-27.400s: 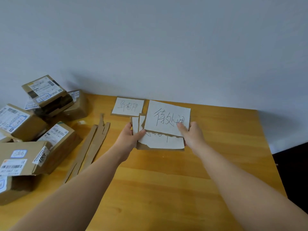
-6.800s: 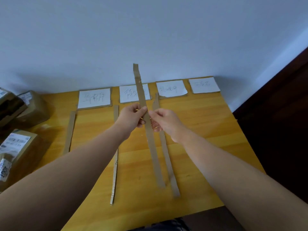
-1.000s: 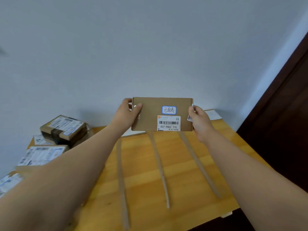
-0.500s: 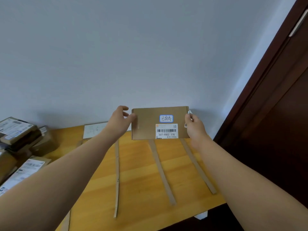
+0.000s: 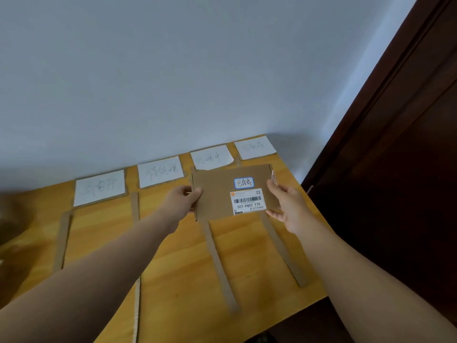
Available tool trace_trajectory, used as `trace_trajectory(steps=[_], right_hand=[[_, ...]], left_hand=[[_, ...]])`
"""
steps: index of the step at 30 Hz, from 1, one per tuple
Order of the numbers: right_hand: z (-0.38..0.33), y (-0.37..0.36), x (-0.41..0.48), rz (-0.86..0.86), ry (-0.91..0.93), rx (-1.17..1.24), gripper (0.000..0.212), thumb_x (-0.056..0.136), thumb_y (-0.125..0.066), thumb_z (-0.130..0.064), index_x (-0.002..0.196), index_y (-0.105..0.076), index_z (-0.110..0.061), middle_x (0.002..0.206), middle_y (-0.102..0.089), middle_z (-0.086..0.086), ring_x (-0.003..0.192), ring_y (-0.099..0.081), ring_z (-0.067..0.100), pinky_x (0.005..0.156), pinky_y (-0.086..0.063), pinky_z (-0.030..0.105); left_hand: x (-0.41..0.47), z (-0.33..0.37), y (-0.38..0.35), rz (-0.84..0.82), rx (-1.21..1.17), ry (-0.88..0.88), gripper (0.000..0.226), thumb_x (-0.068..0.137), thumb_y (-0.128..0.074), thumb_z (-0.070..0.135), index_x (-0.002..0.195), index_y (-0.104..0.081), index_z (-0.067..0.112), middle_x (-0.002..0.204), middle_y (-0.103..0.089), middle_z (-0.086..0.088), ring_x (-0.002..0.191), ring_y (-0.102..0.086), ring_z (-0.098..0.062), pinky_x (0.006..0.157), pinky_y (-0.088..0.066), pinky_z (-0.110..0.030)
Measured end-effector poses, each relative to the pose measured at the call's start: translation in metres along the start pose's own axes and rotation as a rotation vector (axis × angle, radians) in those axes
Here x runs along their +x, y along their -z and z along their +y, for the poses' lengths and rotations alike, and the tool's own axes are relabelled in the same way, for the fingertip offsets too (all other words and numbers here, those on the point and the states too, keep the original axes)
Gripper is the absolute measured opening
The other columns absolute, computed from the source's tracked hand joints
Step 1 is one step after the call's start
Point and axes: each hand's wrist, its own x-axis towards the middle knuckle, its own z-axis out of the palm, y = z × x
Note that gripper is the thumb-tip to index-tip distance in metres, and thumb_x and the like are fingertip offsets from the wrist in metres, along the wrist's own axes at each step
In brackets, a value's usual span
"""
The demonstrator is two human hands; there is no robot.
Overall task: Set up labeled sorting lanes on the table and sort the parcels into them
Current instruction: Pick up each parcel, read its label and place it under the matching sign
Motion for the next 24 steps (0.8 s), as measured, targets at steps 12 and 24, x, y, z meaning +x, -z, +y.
trace_trajectory(steps=[12,24], right_hand=[[-0.039,0.066,0.133,0.005,0.026,-0.005,0.038,0.093,-0.056,-0.001,0.126,-0.047,-0.016,0.121,-0.061,0.016,0.105,-0.065,0.028,0.072,-0.055,0.029],[-0.033,0.088,0.239,0.12,-0.062,-0.123,0.043,0.096,-0.049,0.0,0.136,-0.044,-0.013,0.117,-0.059,0.01,0.101,-0.062,0.023,0.088,-0.055,0.037]], left_hand=[[0.093,0.037,-0.111,0.024,0.213,0.093,0.037,0.097,-0.051,0.026,0.129,-0.051,0.008,0.114,-0.062,-0.007,0.102,-0.061,-0.026,0.087,-0.052,-0.035],[0.148,0.024,-0.151,0.082,0.288,0.21,0.029,0.097,-0.05,0.023,0.124,-0.055,0.013,0.115,-0.06,-0.002,0.108,-0.056,-0.021,0.094,-0.048,-0.036]])
